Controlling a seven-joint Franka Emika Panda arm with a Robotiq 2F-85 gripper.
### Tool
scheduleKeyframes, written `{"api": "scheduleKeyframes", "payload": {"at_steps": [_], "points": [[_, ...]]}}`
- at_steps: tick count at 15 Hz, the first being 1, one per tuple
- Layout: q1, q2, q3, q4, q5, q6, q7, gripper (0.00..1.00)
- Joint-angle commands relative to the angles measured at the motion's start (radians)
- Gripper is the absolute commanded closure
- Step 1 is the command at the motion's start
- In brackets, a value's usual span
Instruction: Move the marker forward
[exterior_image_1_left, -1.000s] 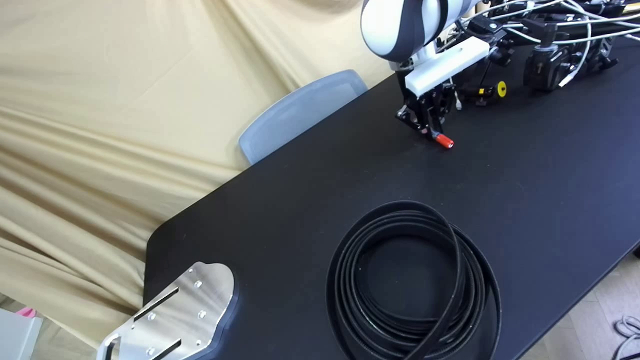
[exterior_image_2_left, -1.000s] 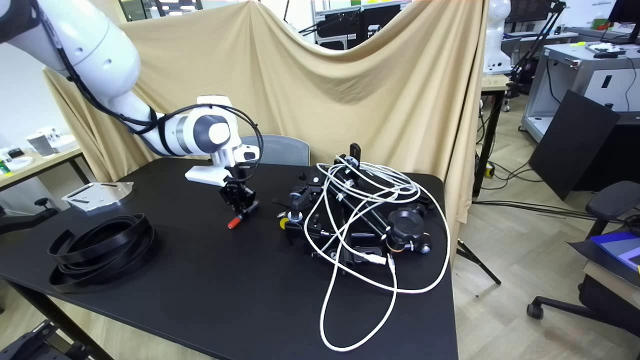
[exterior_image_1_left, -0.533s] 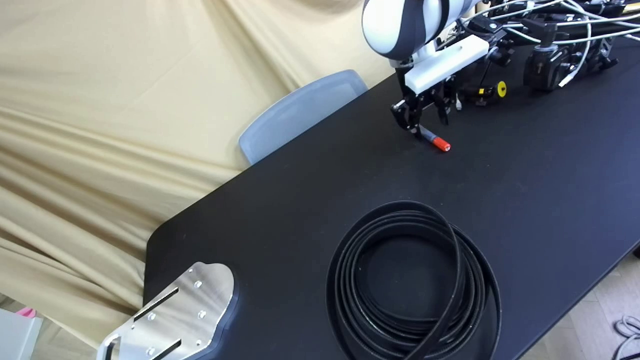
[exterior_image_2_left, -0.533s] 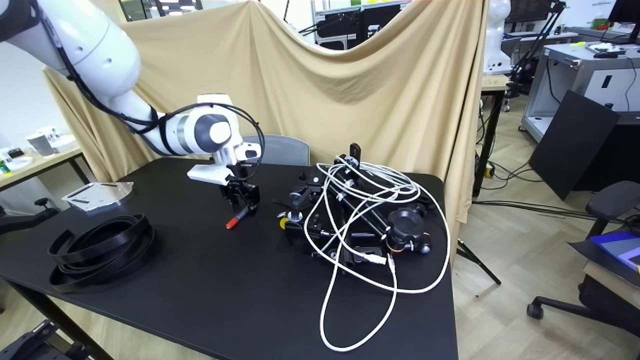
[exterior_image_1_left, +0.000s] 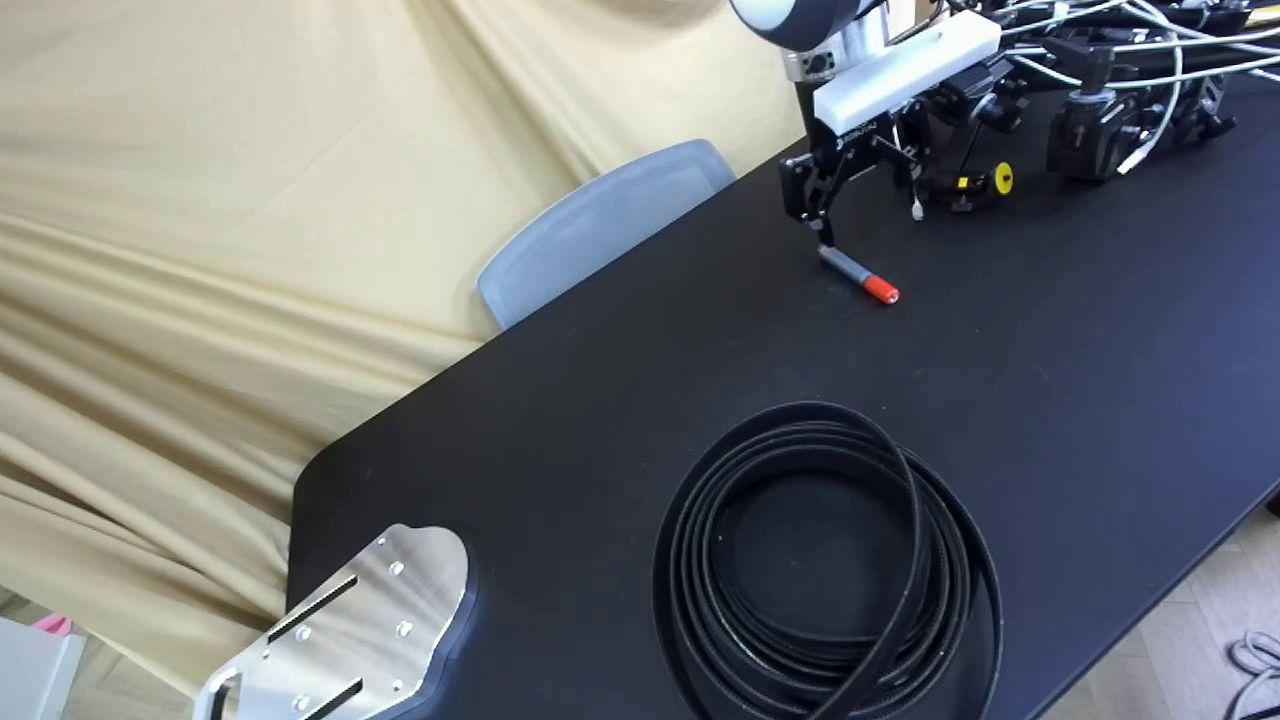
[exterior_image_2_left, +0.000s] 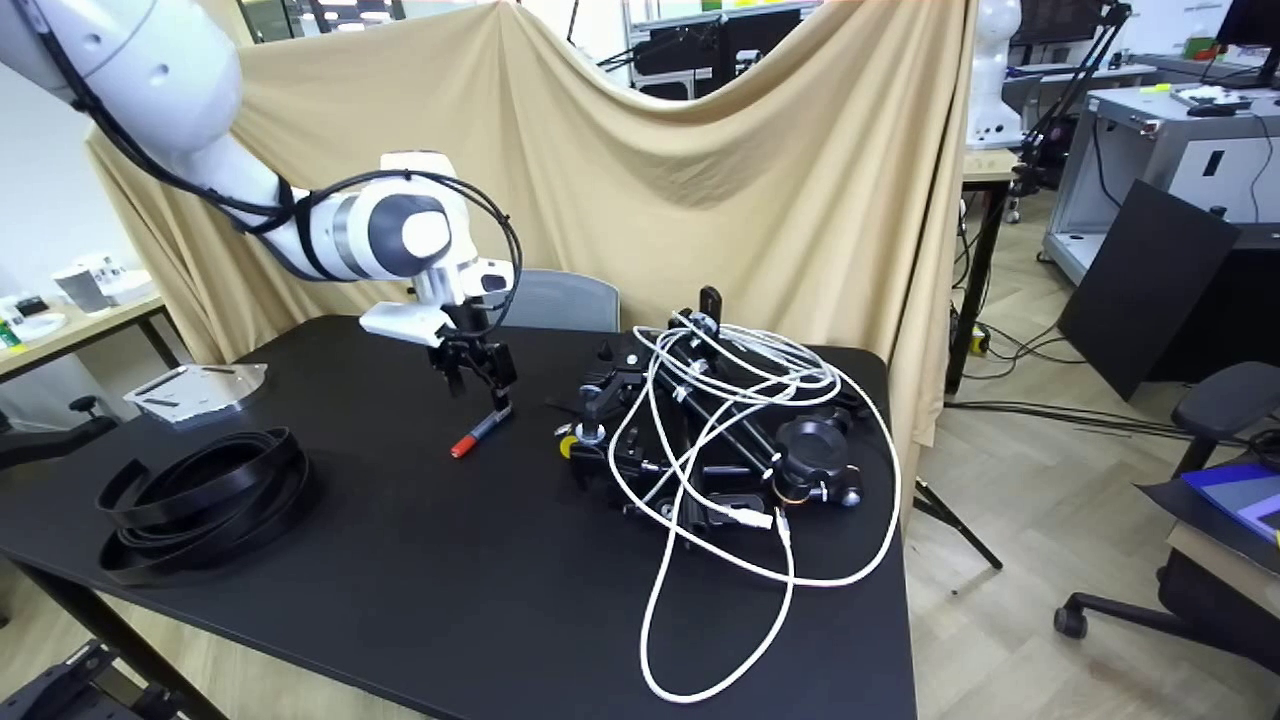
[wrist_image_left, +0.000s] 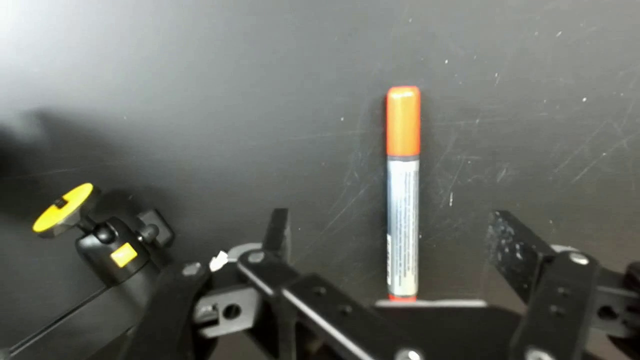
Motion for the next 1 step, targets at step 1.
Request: {"api": "scheduleKeyframes", "payload": {"at_steps": [1], "points": [[-0.021,-0.118,0.019,-0.122,0.028,-0.024,-0.008,0.0]]}}
